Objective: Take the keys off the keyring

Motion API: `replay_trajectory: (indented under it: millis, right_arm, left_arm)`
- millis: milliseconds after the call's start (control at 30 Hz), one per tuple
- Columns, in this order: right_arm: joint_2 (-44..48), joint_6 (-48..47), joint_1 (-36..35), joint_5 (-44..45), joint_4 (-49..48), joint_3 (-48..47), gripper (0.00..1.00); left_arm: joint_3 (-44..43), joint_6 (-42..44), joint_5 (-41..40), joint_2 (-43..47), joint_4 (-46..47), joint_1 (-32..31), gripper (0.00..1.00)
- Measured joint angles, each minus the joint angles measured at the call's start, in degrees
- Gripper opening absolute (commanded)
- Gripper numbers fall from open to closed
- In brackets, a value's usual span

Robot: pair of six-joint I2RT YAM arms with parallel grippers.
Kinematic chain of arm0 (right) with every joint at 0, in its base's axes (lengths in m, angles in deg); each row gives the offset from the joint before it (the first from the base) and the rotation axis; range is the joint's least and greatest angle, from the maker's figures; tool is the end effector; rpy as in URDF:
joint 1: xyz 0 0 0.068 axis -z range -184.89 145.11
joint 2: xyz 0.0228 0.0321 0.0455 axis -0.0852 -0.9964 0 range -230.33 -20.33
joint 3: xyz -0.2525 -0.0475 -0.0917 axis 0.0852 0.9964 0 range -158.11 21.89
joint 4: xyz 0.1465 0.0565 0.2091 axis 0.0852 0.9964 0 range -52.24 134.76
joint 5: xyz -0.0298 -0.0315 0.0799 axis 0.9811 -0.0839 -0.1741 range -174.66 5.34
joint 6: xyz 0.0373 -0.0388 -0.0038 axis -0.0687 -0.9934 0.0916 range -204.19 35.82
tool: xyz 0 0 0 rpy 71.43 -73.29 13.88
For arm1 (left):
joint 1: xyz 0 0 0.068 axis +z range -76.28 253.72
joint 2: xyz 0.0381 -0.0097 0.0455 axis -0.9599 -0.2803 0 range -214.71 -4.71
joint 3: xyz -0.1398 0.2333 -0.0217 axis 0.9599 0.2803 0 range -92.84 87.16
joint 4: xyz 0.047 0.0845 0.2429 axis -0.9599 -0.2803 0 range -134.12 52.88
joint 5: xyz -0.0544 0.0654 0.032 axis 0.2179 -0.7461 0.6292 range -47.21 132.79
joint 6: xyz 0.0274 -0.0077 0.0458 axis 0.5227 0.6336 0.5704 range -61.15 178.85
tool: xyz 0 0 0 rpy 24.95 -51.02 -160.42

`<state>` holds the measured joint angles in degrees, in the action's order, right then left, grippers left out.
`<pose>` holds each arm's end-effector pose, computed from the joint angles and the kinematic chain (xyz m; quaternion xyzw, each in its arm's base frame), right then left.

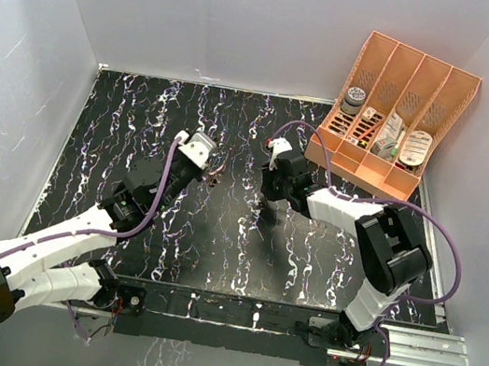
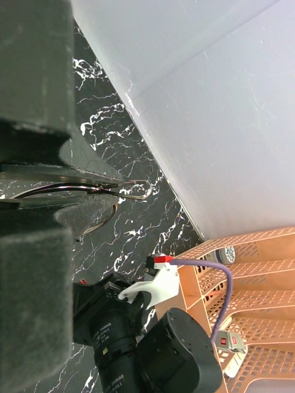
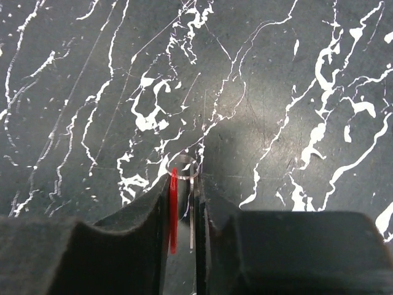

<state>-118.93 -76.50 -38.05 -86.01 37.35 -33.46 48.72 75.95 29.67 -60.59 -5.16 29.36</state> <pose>0.3005 0.1972 0.1758 -0.2067 0.8929 0.1497 0.3711 0.1691 -0.1542 0.3431 0.2331 0.5689 -0.1172 0.7800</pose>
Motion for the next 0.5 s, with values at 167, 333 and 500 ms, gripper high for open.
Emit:
replay_trajectory:
  millis: [167, 333, 500]
  right_arm:
    - [-1.79, 0.50, 0.28, -0.24, -1.97, 0.00, 0.53]
    - [-1.49, 0.39, 0.28, -0.13, -3.91, 0.11, 0.55]
    - [3.41, -0.15, 0.26, -0.15, -4.15, 2.60, 0.56]
  left_arm:
    - [-0.26, -0.28, -0.72, 0.00, -0.33, 0.00, 0.00]
    - [-0.28, -0.46, -1.09, -0.02, -0.37, 0.00, 0.00]
    - [-0.28, -0.46, -1.09, -0.42, -0.28, 0.02, 0.00]
